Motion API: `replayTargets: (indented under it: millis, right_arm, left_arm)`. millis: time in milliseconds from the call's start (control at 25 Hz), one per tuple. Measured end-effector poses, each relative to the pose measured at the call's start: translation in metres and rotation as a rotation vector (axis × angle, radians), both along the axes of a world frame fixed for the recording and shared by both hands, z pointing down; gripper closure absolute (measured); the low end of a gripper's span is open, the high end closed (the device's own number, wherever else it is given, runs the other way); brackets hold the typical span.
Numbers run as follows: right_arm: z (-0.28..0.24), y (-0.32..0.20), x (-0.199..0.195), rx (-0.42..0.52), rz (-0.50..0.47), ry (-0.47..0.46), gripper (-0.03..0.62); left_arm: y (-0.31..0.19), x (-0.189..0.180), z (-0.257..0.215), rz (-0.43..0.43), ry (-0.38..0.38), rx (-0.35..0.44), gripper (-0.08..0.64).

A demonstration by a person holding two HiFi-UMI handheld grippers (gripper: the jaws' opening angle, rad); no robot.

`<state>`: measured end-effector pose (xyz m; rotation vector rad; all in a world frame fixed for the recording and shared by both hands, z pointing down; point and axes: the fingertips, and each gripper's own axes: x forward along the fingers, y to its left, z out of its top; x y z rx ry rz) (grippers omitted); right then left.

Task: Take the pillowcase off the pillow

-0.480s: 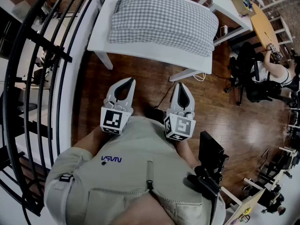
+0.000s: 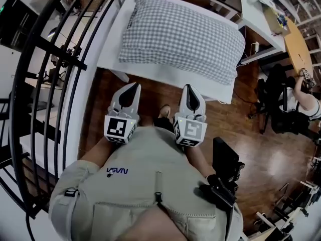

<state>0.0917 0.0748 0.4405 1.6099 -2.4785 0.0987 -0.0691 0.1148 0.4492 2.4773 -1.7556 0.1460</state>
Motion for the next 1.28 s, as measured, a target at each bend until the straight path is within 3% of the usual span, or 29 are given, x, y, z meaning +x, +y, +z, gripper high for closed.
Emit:
replayTargets:
  millis: [40, 120, 240, 560, 680, 840, 1080, 1200, 1240, 1280]
  right_arm:
    - [-0.001, -0.015, -0.007, 0.009, -0.045, -0.001, 0.586]
    - [-0.004, -0.046, -0.022, 0.031, -0.138, 0.009, 0.548]
    - [-0.006, -0.083, -0.04, 0.044, -0.245, 0.027, 0.525]
    - [0.002, -0.133, -0.117, 0.004, -0.382, 0.078, 0.474]
    - [0.007, -0.147, -0.15, -0.018, -0.418, 0.147, 0.445]
    - [0.027, -0.158, -0.188, -0.084, -0.438, 0.248, 0.424]
    - [0.079, -0.177, -0.25, -0.187, -0.476, 0.491, 0.391]
    - [0.123, -0.182, -0.258, -0.244, -0.457, 0.721, 0.391]
    - [0.135, -0.185, -0.254, -0.254, -0.441, 0.806, 0.411]
    - [0.143, -0.187, -0.25, -0.256, -0.428, 0.865, 0.498]
  left_arm:
    - [-0.011, -0.003, 0.0, -0.024, -0.004, -0.001, 0.553]
    - [-0.036, -0.007, -0.002, -0.059, -0.012, 0.002, 0.483]
    - [-0.064, -0.015, -0.008, -0.129, -0.019, 0.012, 0.465]
    - [-0.105, -0.09, 0.005, -0.276, -0.03, -0.039, 0.448]
    - [-0.131, -0.122, 0.017, -0.277, -0.026, -0.06, 0.445]
    - [-0.166, -0.153, 0.047, -0.212, -0.04, -0.116, 0.43]
    - [-0.193, -0.192, 0.073, -0.164, -0.007, -0.191, 0.42]
    - [-0.197, -0.203, 0.084, -0.14, -0.004, -0.216, 0.419]
    - [-0.199, -0.205, 0.087, -0.135, -0.005, -0.223, 0.419]
    - [-0.201, -0.207, 0.09, -0.132, -0.004, -0.229, 0.419]
